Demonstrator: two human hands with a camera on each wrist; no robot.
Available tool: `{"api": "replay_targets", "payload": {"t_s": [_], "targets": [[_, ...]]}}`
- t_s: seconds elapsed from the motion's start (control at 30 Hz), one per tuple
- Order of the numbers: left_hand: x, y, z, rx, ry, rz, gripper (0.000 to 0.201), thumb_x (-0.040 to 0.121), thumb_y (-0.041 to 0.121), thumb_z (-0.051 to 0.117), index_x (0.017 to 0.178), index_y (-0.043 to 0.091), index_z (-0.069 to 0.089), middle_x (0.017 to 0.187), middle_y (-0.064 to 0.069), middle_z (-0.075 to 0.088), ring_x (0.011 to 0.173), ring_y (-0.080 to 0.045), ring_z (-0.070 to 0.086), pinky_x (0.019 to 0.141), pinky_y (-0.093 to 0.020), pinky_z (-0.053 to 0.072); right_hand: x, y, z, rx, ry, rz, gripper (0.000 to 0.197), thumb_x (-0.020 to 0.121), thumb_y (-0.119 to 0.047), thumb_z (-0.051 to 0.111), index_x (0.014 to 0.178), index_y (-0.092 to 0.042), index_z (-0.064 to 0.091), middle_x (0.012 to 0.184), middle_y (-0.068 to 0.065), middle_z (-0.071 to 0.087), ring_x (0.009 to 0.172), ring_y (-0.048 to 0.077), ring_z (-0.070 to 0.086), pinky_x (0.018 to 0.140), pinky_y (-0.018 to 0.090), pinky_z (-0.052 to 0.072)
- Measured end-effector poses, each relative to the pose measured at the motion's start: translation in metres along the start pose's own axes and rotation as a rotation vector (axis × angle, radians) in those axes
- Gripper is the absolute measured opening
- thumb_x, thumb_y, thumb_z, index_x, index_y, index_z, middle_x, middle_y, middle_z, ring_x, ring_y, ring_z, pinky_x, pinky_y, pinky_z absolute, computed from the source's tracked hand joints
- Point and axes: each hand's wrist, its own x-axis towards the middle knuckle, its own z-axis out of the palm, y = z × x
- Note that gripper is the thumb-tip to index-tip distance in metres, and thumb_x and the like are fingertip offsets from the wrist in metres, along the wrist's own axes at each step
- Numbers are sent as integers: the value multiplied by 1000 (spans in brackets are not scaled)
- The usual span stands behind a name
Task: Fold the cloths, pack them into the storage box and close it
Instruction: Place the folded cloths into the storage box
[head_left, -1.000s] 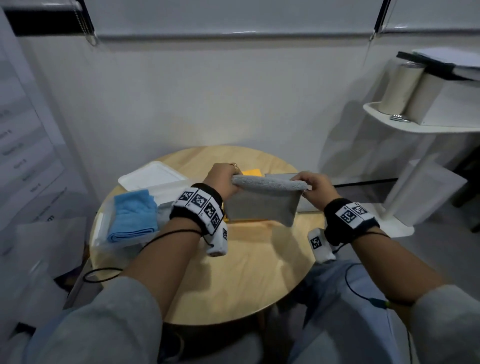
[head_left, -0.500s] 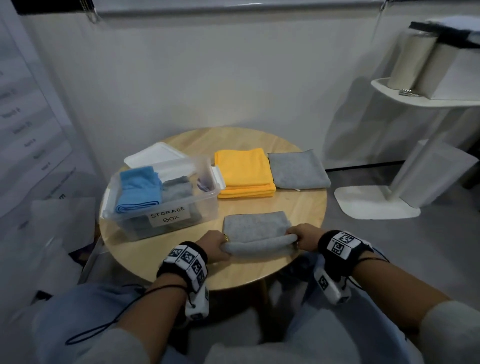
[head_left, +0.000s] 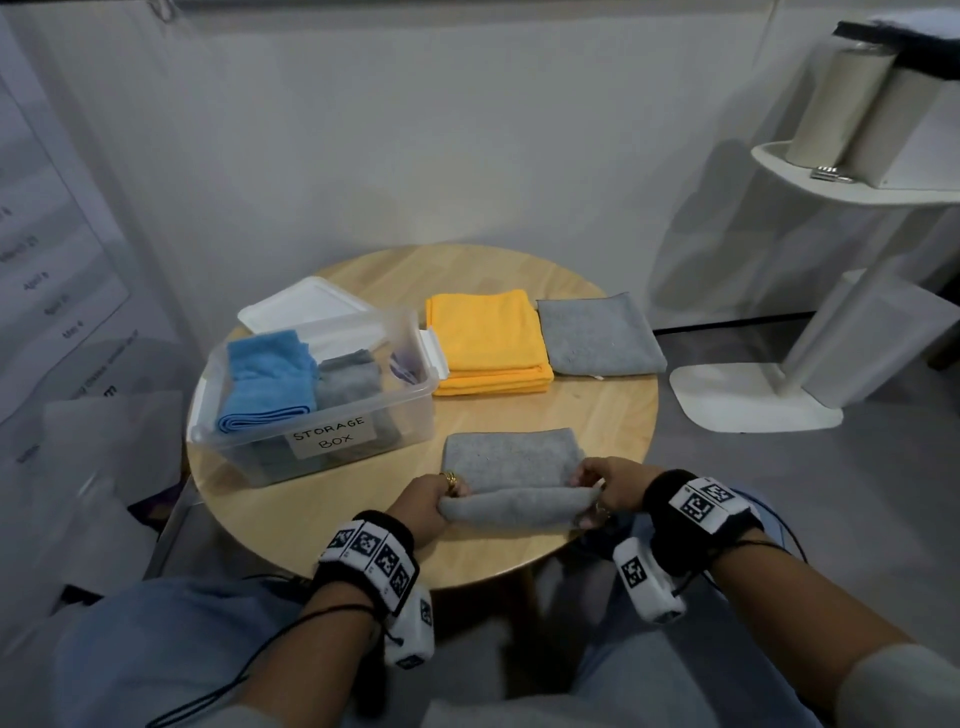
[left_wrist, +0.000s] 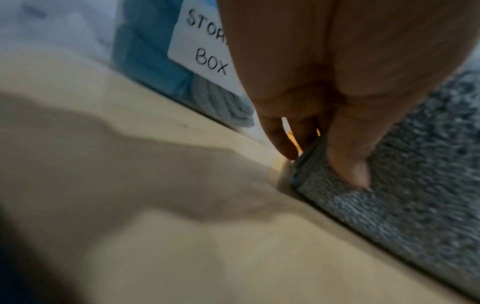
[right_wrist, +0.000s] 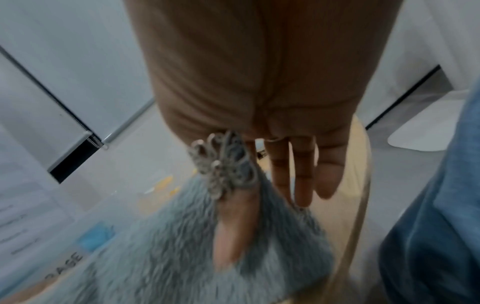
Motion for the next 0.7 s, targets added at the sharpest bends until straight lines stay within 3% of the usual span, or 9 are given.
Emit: {"api": "replay_targets", "payload": {"t_s": [0.1,0.17,0.23,0.3,0.4,0.47,0.57,0.63,0.7], "targets": [[-6,-3,1,89,-6,-14,29,77,-7,60,96,15,66,106,3,60,106,-12,55,93,-26,45,-7,1,2,54,31,74,49,78,-2,62,124,-14,47,119,4,55,105,21,55,85,29,49],[-11,-2,1,81,101,-137,27,85,1,60,110,11,60,113,2,53,110,-13,52,90,-26,45,-10,1,7,157,122,116,34,82,-3,55,115,-10,49,109,11,59,89,20,58,71,27,52],[-17,3,4,179,122,-323,28,95,15,48,122,7,50,118,-7,54,108,-22,55,84,-29,45,-15,1,18,345,119,193,16,86,-1,50,101,-5,52,91,15,60,80,26,62,71,35,56],[-21,6,9,-70,83,-537,50,97,48,39,122,5,45,109,-16,58,89,-29,63,69,-31,53,-17,2,31,546,-11,258,14,87,2,45,97,2,55,90,24,61,88,40,65,80,48,55],[-18,8,10,-644,-15,-686,76,84,72,38,124,7,41,100,-23,60,74,-32,67,55,-31,58,-21,0,40,1015,-59,327,13,90,-4,35,86,1,47,84,20,49,76,37,54,61,45,54],[-16,9,5,-763,-14,-710,80,82,73,41,118,1,48,87,-21,63,66,-30,65,53,-30,57,-18,1,36,1137,-7,365,20,95,-20,39,84,-4,41,84,15,44,76,33,50,60,44,53],[-10,8,2,-555,81,-645,62,83,60,56,103,2,60,82,-16,67,69,-29,67,62,-34,57,-17,6,33,997,-18,359,35,90,-32,59,94,0,46,81,16,50,70,29,52,63,40,49],[-8,2,4,-307,178,-573,38,81,33,71,95,-1,62,92,-18,68,80,-33,68,71,-40,59,-15,12,37,785,-66,350,46,68,-24,81,94,4,57,83,20,60,76,34,60,76,43,53],[-11,1,6,-91,199,-504,21,76,19,76,79,3,63,88,-13,68,81,-28,66,76,-35,56,-3,28,44,655,-53,328,64,43,-23,89,94,6,63,95,22,67,91,39,64,88,51,52]]}}
